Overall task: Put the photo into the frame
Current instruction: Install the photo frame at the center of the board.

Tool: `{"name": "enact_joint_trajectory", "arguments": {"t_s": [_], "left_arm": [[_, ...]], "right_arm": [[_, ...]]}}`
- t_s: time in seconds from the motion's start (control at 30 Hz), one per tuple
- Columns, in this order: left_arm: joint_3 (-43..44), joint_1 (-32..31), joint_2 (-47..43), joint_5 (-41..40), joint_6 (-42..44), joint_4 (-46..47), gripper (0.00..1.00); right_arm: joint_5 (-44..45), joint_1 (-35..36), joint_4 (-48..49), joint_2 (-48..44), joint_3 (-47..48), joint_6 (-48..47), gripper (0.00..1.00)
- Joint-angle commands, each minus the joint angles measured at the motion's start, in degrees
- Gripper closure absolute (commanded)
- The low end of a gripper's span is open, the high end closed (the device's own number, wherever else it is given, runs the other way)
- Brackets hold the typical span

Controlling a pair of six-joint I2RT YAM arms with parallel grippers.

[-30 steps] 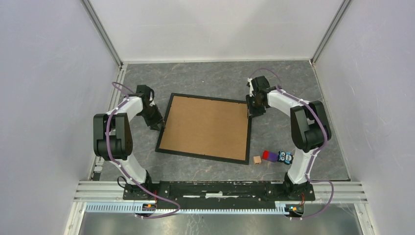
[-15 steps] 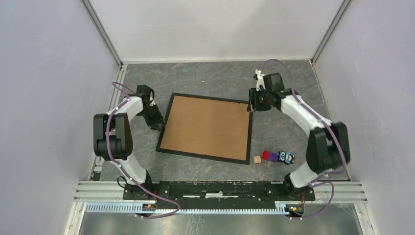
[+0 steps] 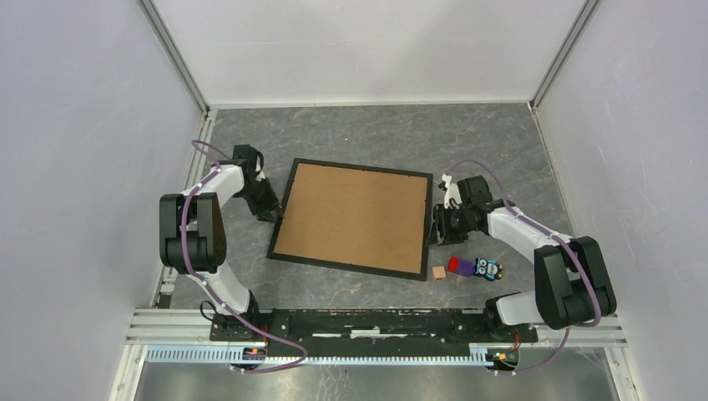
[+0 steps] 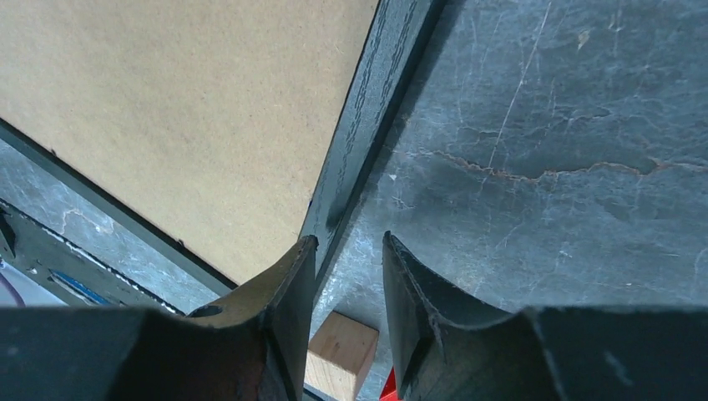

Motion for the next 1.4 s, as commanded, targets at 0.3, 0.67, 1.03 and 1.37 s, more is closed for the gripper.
{"name": "enact_joint_trajectory", "arguments": {"t_s": [0.3,0.67,1.03,1.37], "left_arm": [[0.21,-0.45,-0.56,2.31,1.81,1.01,0.61],[0.30,-0.46,-0.47,2.68,1.81,1.02,0.61],[0.30,-0.43,-0.56,2.99,1.90,1.01,0.62],[0.30,-2.26,-0.30,3.23,1.99,1.04,0.62]], "right_arm": [[-2.63,-0.59,6.89,0.20,-2.51,1.54,0.63],[0.52,-0.52,8.06,2.17,-3.67,1.57,0.65],[3.86,-0.22,9.28,5.24,-4.60,2.00,0.66],[15.20,3.36,6.56,10.56,-3.93,0.59,0.68]]}}
